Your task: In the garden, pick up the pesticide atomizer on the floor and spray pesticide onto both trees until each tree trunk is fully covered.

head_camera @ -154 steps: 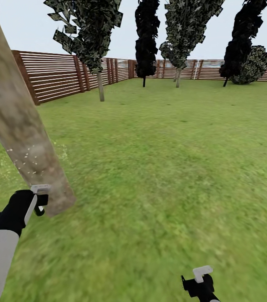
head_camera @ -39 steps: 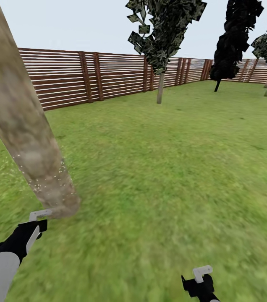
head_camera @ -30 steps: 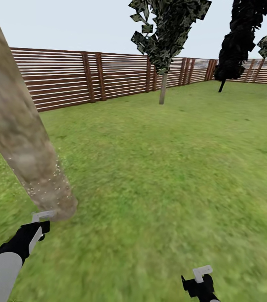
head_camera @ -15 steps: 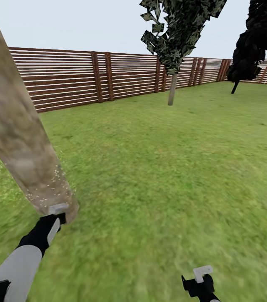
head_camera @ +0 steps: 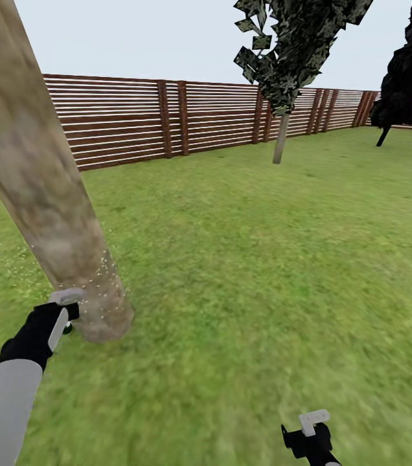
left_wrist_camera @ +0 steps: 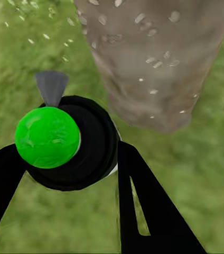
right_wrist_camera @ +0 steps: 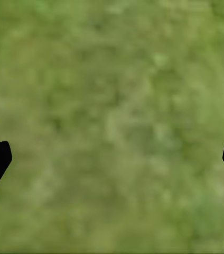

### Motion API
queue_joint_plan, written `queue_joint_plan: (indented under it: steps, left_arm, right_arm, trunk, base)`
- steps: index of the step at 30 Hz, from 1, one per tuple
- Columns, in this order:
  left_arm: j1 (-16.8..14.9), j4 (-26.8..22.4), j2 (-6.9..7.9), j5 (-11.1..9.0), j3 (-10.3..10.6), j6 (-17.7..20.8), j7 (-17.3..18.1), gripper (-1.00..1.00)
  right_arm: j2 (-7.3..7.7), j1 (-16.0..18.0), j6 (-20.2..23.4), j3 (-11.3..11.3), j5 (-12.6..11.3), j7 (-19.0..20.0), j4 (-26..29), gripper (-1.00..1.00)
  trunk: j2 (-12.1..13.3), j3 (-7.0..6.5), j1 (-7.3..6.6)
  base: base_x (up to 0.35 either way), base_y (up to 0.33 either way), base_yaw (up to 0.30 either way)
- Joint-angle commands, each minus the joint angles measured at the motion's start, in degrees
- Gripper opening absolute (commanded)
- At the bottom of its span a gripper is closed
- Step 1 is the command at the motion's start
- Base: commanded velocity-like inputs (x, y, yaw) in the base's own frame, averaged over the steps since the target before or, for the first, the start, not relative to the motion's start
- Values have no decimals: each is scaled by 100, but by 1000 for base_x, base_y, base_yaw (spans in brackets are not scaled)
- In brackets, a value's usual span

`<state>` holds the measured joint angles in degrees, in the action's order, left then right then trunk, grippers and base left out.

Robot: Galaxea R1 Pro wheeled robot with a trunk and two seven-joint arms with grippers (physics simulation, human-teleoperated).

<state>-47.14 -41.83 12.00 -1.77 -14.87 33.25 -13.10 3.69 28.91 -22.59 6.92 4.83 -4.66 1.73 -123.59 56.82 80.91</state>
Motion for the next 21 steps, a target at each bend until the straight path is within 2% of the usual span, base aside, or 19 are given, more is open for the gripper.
queue_joint_plan:
  steps: [1,2,3,4,5,7,8,9,11,13,15,16,18,21]
  left_arm:
    - [-13,-39,-42,12,9,58,1,-100]
    - [-27,-180,-293,30,51,228,-12,-100]
    - [-74,-386,-458,40,99,391,-21,-100]
    - [-131,-574,-505,43,119,590,-27,-100]
    - [-151,-688,-509,45,123,713,-27,-100]
    - [-165,-804,-419,54,89,817,-16,-100]
    - [-130,-829,-211,12,66,840,7,-100]
    - [-116,-836,-128,-2,78,846,16,-100]
    - [-145,-848,-182,-8,138,849,17,-100]
    - [-182,-852,-458,26,297,850,-11,-100]
    - [-159,-959,-440,48,295,850,-17,-100]
    - [-137,-1135,-377,60,276,858,-17,-100]
    - [-122,-1414,-340,62,304,952,-18,-100]
    - [-105,-1553,-387,56,346,1046,-25,-100]
  right_arm:
    - [0,0,0,0,0,0,-3,100]
    - [-3,-1,0,2,0,0,-5,100]
    - [-6,0,0,2,0,0,-5,100]
    - [-7,0,0,2,0,0,-6,100]
    - [-8,-1,0,2,0,0,-6,100]
    - [-7,0,0,3,0,0,-6,100]
    - [-8,-1,0,3,0,0,-6,100]
    - [-8,0,0,3,0,0,-6,100]
    - [-8,0,0,3,0,0,-6,100]
    - [-8,-1,0,3,0,0,-6,100]
    - [-1,0,0,1,0,0,-6,100]
    - [0,-1,0,1,0,0,-6,100]
    - [1,-2,0,2,0,0,-6,100]
    - [1,0,0,3,0,1,-6,100]
  trunk:
    - [0,0,0]
    - [0,0,0]
    - [0,0,0]
    - [0,0,0]
    - [0,0,0]
    - [0,0,0]
    - [0,0,0]
    - [0,0,0]
    - [0,0,0]
    - [0,0,0]
    - [0,0,0]
    - [0,0,0]
    - [0,0,0]
    - [0,0,0]
  base:
    - [0,0,1]
    - [0,0,0]
    - [0,0,5]
    - [0,0,123]
    - [0,0,197]
    - [0,0,248]
    - [0,0,267]
    - [0,0,271]
    - [0,0,273]
    - [0,0,252]
    - [0,0,55]
    - [0,0,11]
    - [7,0,3]
    - [133,-161,0]
